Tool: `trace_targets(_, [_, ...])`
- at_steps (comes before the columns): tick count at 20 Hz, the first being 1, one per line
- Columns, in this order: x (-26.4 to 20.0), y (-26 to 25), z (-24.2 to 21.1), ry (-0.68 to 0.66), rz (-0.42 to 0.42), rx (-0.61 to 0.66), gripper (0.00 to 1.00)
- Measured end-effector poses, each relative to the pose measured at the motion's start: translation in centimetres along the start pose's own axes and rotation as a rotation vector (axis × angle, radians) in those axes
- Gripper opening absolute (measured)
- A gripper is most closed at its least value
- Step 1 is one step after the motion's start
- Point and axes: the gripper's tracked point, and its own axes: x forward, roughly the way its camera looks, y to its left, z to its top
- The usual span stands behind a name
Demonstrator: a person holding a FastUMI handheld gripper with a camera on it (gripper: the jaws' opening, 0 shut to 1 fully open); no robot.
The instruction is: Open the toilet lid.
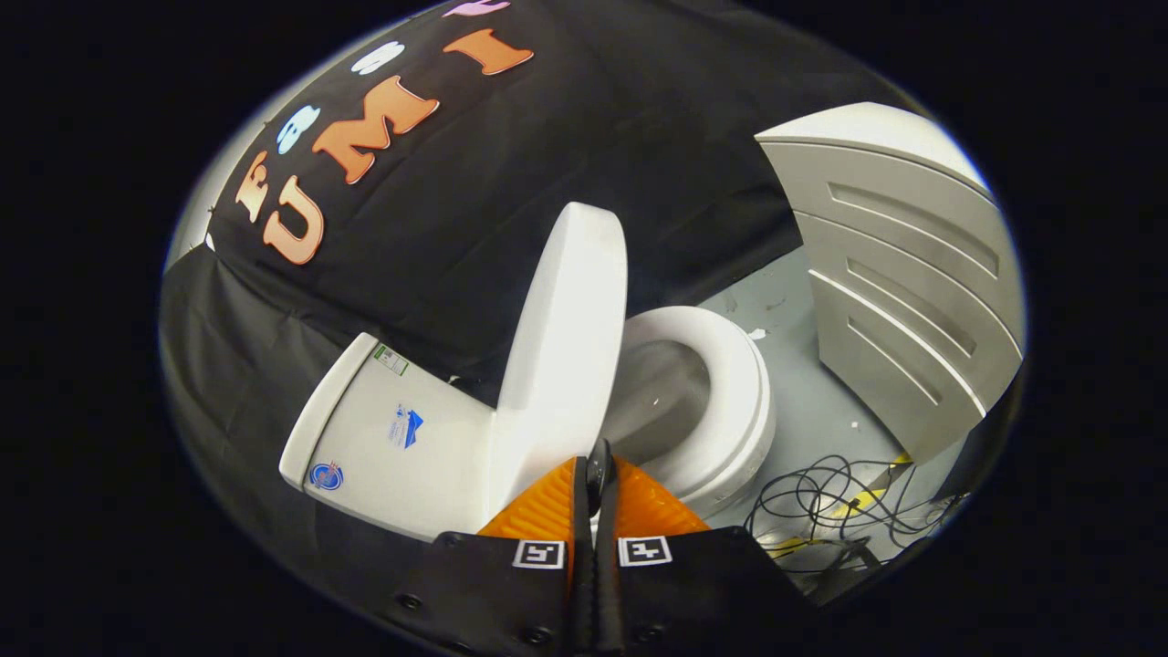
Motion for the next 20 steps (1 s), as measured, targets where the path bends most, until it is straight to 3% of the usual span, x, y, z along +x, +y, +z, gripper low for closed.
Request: trace_targets(20, [-1.6, 7.1, 1.3, -0.064, -0.118, -0.249, 0.08])
